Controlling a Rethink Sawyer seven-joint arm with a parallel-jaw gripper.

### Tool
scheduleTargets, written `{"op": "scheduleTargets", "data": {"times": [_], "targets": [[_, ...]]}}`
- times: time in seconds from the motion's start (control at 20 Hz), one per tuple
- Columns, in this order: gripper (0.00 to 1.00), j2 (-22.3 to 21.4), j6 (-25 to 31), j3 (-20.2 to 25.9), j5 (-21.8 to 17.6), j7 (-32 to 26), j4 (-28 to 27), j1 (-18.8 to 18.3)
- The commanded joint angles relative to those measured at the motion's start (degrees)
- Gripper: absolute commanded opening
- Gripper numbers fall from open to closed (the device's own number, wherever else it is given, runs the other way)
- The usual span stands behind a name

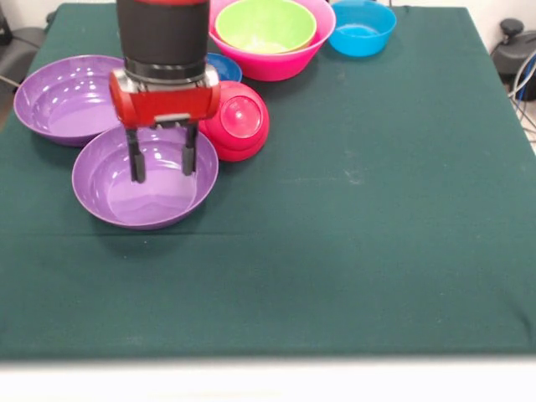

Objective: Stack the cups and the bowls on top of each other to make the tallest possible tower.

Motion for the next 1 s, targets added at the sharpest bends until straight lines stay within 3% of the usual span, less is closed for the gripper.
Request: {"op": "scheduleTargets", "data": {"times": [0.05, 0.3, 0.45, 0.75, 1.0], "targets": [[1.00, 3.5, 13.2, 2.1, -3.3, -7.2, -8.1, 5.4], [1.00, -0.5, 25.4, 1.3, -2.3, -9.6, -13.5, 7.6], [1.00, -0.6, 28.7, 1.8, -2.4, -10.3, -15.5, 7.9], [1.00, -1.7, 31.7, 2.8, -2.7, -10.9, -16.8, 8.1], [1.00, -1.7, 28.9, 3.7, -2.3, -10.2, -14.5, 7.3]]}}
